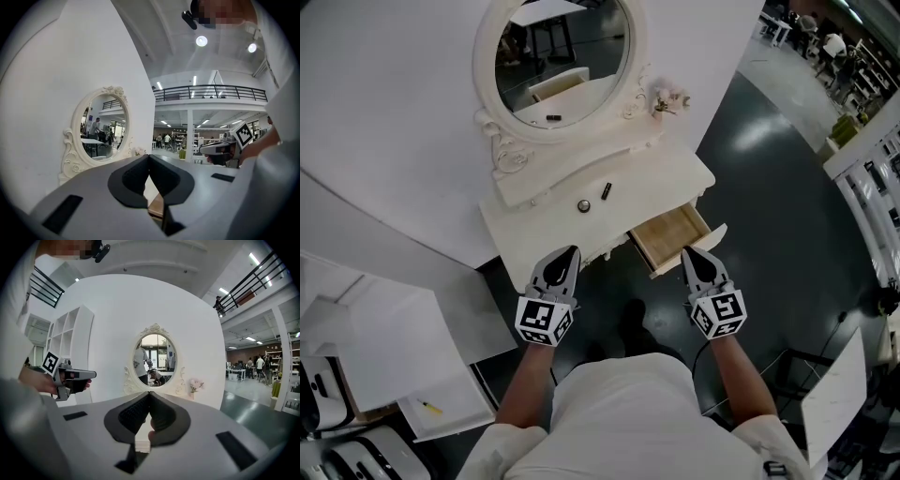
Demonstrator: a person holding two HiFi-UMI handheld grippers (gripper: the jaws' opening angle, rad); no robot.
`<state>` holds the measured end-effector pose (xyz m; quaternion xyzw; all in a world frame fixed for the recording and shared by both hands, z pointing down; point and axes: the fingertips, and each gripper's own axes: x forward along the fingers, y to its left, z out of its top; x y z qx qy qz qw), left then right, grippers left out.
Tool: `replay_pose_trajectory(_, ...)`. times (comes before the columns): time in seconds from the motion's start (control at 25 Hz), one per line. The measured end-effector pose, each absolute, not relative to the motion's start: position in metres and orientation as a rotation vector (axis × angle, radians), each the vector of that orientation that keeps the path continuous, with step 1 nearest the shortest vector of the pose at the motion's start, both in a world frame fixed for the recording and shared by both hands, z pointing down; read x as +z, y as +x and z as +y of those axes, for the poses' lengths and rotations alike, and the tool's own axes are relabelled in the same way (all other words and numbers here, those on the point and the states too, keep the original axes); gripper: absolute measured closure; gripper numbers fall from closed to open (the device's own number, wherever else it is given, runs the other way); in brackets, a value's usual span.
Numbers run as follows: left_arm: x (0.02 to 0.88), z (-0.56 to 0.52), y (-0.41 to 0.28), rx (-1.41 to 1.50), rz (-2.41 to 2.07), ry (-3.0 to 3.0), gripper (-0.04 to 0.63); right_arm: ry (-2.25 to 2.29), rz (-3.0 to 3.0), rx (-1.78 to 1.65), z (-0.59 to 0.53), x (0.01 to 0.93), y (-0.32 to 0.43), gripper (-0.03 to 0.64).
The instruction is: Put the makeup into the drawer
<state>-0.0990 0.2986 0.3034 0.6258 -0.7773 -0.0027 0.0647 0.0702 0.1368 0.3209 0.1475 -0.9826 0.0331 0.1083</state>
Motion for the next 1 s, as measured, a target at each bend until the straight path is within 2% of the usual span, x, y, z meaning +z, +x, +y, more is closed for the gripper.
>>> replay_pose_trajectory(1.0,0.330,0.144,-0.150,0.061,-2.434,1.648,0.580,0.106,-2.897,0.178,-0.034,0.357,-0.029,0.594)
